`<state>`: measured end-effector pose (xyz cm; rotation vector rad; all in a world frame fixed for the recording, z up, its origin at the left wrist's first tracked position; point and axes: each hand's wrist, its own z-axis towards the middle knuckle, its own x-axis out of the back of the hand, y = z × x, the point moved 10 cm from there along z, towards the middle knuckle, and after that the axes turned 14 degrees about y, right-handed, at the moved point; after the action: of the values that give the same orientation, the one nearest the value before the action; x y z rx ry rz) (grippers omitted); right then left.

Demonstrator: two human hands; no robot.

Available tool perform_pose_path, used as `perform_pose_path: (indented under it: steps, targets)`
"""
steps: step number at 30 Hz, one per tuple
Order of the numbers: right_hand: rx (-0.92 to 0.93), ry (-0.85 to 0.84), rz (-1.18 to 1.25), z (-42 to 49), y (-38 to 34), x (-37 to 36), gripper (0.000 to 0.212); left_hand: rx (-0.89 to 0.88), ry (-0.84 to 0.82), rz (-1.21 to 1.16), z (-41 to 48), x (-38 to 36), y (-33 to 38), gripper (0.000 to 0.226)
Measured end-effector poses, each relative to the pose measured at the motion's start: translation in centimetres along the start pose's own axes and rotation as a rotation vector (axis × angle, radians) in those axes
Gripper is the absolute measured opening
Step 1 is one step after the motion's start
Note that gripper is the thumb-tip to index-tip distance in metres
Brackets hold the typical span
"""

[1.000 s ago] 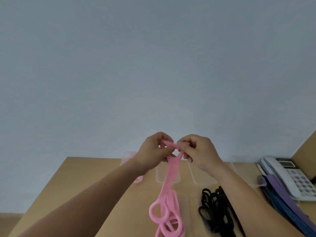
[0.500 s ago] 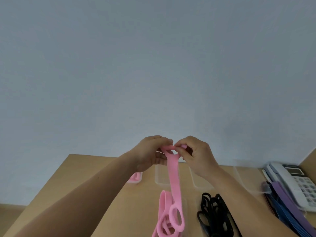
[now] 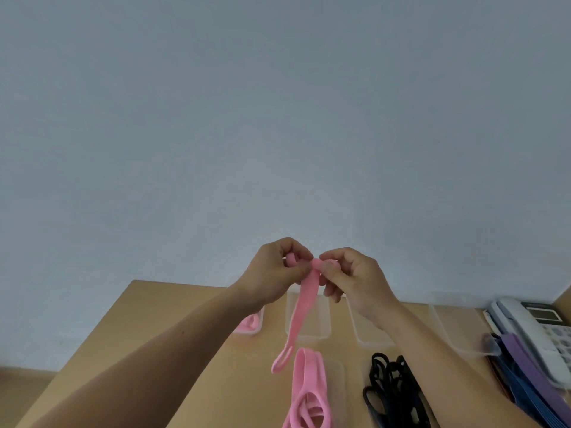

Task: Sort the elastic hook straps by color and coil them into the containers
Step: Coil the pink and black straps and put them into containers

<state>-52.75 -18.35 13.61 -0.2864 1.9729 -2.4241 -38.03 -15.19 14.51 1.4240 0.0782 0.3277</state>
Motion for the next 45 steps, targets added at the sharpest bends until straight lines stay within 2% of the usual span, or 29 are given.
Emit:
perform_pose_path:
  steps: [4,8,12,16,21,25,30,33,36,38,43,45]
  targets:
    - [0.04,0.07,-0.067,0.3,-0.6,0.2,0.011,0.034,0.001,-0.029,-0.1,0.0,-0.2,0.038]
    - [0.053,0.026,-0.144,0.3,-0.7,-0.4,0.011,0.096,-0.021,-0.008,-0.3,0.3,-0.5,0.026]
    - [0.046,-0.015,-0.169,0.2,-1.0,-0.7,0.022,0.073,-0.05,-0.022,-0.5,0.3,0.0,0.018]
    - [0.092,0.002,-0.117,0.3,-1.9,-0.5,0.017,0.109,-0.043,-0.094,-0.3,0.3,-0.2,0.017]
    - [0.126,0.04,-0.086,0.6,-2.2,-0.3,0.01,0.236,-0.137,-0.1,-0.7,-0.4,-0.8,0.023]
    - [0.214,0.048,-0.112,0.5,-2.9,-0.5,0.017,0.295,-0.152,-0.113,-0.5,-0.3,-1.0,0.018]
    - [0.429,0.059,-0.298,-0.3,-4.2,-0.7,0.039,0.399,-0.151,-0.239,-0.5,-0.7,-1.4,0.02]
    - [0.462,0.068,-0.284,-0.4,-4.0,-0.6,0.034,0.405,-0.133,-0.243,-0.6,-0.7,-1.6,0.011]
    - [0.414,0.06,-0.21,-0.4,-3.4,-0.5,0.02,0.39,-0.095,-0.292,-0.5,-0.5,-1.5,0.014]
    - [0.342,0.048,-0.143,-0.3,-2.9,-0.4,0.02,0.343,-0.056,-0.283,-0.4,-0.2,-1.3,0.016]
    - [0.06,-0.049,0.116,0.0,-1.8,-0.9,0.022,0.086,-0.016,-0.193,0.0,0.4,0.4,0.012]
    - [0.0,-0.063,0.122,0.1,-1.4,-1.2,0.012,-0.006,0.003,-0.1,0.2,0.6,0.9,0.012]
